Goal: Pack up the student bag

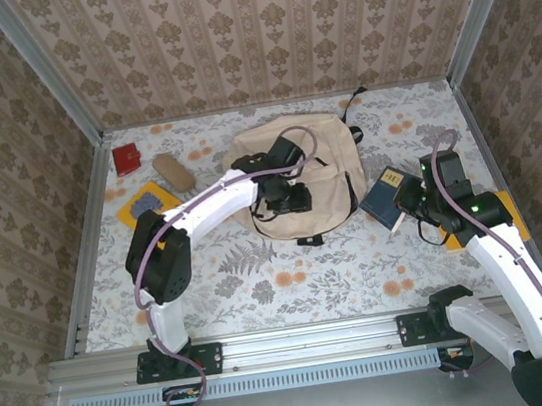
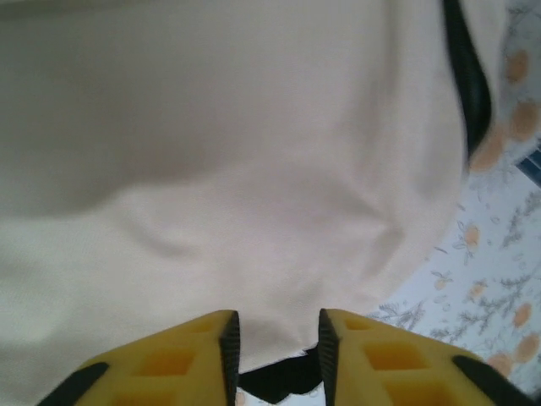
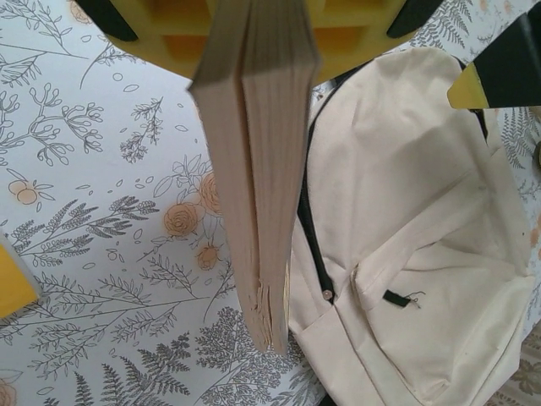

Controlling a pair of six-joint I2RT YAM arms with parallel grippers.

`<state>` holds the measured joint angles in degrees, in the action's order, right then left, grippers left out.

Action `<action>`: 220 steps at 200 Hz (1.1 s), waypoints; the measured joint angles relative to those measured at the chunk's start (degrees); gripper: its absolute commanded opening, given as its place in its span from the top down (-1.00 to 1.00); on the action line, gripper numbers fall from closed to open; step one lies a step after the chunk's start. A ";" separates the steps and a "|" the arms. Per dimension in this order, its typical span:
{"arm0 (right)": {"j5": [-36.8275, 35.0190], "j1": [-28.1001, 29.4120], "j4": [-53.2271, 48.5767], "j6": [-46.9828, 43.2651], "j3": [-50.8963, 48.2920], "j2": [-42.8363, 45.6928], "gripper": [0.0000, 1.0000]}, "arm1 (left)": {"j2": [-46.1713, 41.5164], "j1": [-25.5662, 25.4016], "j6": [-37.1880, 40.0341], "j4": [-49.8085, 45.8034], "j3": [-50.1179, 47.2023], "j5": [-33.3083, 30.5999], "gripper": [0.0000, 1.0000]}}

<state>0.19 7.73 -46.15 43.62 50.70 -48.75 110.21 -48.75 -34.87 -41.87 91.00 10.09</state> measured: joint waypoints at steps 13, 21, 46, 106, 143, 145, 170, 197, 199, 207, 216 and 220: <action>-0.09 -0.09 -0.50 0.00 0.00 0.00 0.82 | 1.57 -2.38 2.16 -1.38 3.54 -1.27 0.04; -0.22 -0.17 -0.79 0.00 0.00 0.00 0.82 | 2.67 -3.69 3.34 -1.88 5.42 -1.84 -0.01; -0.28 -0.85 -0.90 0.00 0.00 0.00 0.83 | 7.13 -7.02 7.15 -3.72 10.32 -2.91 -0.13; -0.26 -2.34 -0.87 0.00 -0.20 0.02 0.83 | 19.06 -7.82 11.15 -12.37 19.39 -4.00 -0.26; -0.22 -2.34 -0.85 0.02 -1.03 0.07 0.83 | 21.33 -7.74 11.52 -15.39 22.25 -4.15 0.18; -0.22 -2.36 -0.85 0.02 -1.05 0.07 0.83 | 21.33 -7.74 11.26 -15.52 22.34 -4.17 0.22; -0.20 -2.64 -0.85 0.02 -1.42 0.13 0.83 | 21.33 -7.26 11.54 -16.22 22.80 -4.35 0.51; -0.20 -2.64 -0.85 0.02 -1.49 0.39 0.82 | 21.29 -6.56 11.52 -16.26 22.80 -3.67 0.53; -0.20 -2.64 -0.83 0.02 -1.49 0.39 0.82 | 21.27 -6.51 11.52 -16.26 22.80 -3.61 0.53; -0.20 -2.64 -0.83 0.02 -1.49 0.44 0.82 | 21.18 -6.32 11.52 -16.24 22.77 -3.13 0.53; -0.17 -2.64 -0.83 0.02 -1.49 0.46 0.83 | 20.96 -6.03 11.52 -16.15 22.75 -2.43 0.53; -0.17 -2.64 -0.83 0.02 -1.51 0.46 0.83 | 20.79 -5.88 11.52 -16.02 22.69 -2.08 0.53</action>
<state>0.01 5.08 -46.98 43.64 49.19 -48.29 131.00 -54.63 -23.35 -57.89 113.69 8.01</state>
